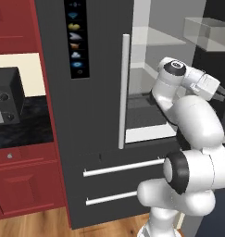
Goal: Retrieve a lemon from the fridge and place it on the cutting board with the fish.
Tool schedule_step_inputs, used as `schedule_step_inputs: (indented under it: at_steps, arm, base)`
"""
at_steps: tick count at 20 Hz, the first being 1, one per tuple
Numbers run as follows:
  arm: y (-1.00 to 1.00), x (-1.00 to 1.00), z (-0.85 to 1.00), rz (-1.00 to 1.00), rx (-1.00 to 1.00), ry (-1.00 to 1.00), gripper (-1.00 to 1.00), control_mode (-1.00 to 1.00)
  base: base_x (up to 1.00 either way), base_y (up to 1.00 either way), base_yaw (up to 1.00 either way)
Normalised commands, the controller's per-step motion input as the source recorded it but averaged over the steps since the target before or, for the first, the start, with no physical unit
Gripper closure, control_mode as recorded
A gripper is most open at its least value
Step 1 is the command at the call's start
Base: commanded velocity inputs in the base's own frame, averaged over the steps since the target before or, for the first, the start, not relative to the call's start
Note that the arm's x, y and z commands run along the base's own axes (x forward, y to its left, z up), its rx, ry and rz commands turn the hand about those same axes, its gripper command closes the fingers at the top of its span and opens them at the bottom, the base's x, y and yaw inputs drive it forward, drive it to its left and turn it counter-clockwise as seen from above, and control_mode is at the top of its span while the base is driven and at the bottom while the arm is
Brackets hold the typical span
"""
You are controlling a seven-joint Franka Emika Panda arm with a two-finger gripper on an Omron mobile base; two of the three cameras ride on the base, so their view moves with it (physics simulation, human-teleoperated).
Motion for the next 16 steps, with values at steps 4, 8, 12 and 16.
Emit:
schedule_step_inputs:
  at_steps: [4, 8, 12, 16]
  arm:
    - [0.31, -0.30, 0.68, 0.00, -0.07, 0.06, -1.00, -1.00]
    - [1.00, 0.05, 0.29, 0.00, -0.07, 0.01, -1.00, -1.00]
    - [1.00, 0.28, -0.27, -0.18, 0.17, -0.15, -1.00, -1.00]
    - [0.99, 0.41, -0.17, -0.39, 0.32, -0.42, -1.00, -1.00]
  base:
    - [0.00, 0.00, 0.00]
    - [0.00, 0.00, 0.00]
    - [0.00, 0.00, 0.00]
    - [0.00, 0.00, 0.00]
